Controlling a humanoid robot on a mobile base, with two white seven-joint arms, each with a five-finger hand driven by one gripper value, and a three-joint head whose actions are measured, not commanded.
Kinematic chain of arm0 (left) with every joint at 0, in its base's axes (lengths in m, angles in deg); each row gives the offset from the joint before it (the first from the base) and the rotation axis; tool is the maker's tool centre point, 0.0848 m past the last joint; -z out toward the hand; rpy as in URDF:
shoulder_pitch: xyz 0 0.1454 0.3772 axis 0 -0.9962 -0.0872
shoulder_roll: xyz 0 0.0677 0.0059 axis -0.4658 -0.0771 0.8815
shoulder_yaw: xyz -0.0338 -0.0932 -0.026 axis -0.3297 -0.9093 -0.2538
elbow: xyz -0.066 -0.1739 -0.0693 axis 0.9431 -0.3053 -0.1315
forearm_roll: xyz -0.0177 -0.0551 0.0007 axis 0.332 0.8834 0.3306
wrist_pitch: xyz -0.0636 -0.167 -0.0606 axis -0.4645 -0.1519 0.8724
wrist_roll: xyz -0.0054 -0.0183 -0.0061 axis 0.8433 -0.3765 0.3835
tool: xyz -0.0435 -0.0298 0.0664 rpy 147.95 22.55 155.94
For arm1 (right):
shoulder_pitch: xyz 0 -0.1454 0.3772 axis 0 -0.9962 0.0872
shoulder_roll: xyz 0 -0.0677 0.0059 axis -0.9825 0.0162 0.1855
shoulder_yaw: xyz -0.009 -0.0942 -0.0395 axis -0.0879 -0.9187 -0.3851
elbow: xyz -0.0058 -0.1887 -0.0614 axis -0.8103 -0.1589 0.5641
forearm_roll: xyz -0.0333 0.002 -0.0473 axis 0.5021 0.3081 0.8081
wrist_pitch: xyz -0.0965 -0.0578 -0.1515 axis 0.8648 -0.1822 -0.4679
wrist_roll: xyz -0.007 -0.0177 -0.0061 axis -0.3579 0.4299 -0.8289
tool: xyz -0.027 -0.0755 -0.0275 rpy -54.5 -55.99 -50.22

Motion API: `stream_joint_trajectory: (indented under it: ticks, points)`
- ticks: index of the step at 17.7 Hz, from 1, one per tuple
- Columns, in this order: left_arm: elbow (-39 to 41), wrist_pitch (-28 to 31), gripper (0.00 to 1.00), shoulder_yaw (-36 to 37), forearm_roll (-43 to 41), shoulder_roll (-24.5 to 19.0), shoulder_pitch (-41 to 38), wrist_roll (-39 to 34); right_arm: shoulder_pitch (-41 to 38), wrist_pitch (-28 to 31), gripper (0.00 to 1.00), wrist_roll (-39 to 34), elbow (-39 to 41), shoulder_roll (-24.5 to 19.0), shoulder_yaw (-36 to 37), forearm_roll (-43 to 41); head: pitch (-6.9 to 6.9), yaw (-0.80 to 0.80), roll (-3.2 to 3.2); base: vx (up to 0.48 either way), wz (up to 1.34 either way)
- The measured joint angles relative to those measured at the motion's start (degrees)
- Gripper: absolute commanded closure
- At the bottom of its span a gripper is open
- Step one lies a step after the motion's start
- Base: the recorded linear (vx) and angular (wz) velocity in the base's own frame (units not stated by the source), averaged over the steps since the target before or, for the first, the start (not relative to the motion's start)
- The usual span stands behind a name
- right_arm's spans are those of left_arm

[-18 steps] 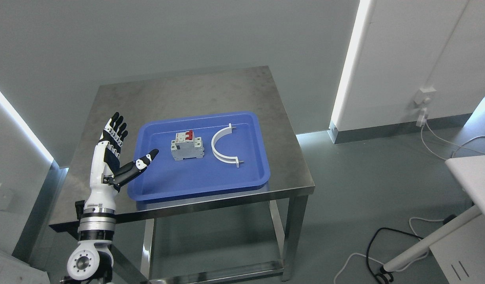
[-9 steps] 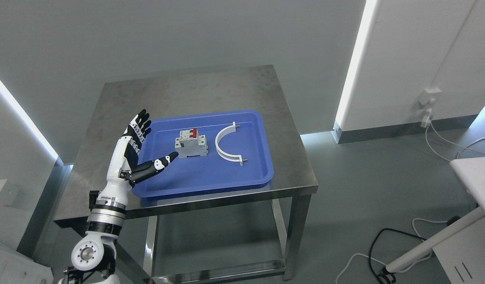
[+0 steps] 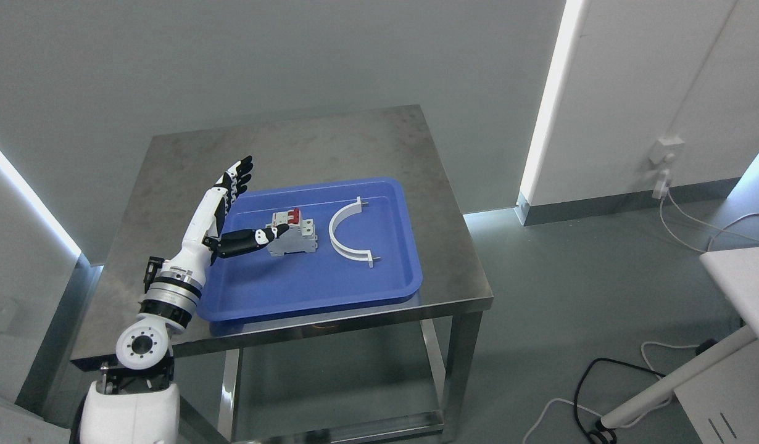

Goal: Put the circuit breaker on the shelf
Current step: 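Close the left hand around the circuit breaker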

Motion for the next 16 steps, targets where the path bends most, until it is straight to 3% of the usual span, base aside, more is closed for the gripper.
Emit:
stream_joint_trajectory:
  ticks: [5,10,13,16]
  points:
    - [-2.76,3.46,0.12,2.74,-2.0,-2.15,1.28,6.64,0.0,-0.06,0.0,0.07,0.0,0.0,0.0,0.0,0.0,0.0,0.0,0.005,0.01]
    - [-5.42,3.77,0.3,4.37,-3.57,-3.3,2.24,8.02,0.0,-0.07,0.0,0.08,0.0,0.0,0.0,0.0,0.0,0.0,0.0,-0.007,0.01]
    - [-6.85,3.9,0.49,4.78,-4.07,-3.53,2.8,8.16,0.0,-0.08,0.0,0.08,0.0,0.0,0.0,0.0,0.0,0.0,0.0,0.0,0.0]
    - [-8.12,1.9,0.84,4.59,-4.36,-3.36,3.18,8.09,0.0,-0.08,0.0,0.08,0.0,0.0,0.0,0.0,0.0,0.0,0.0,0.0,0.0]
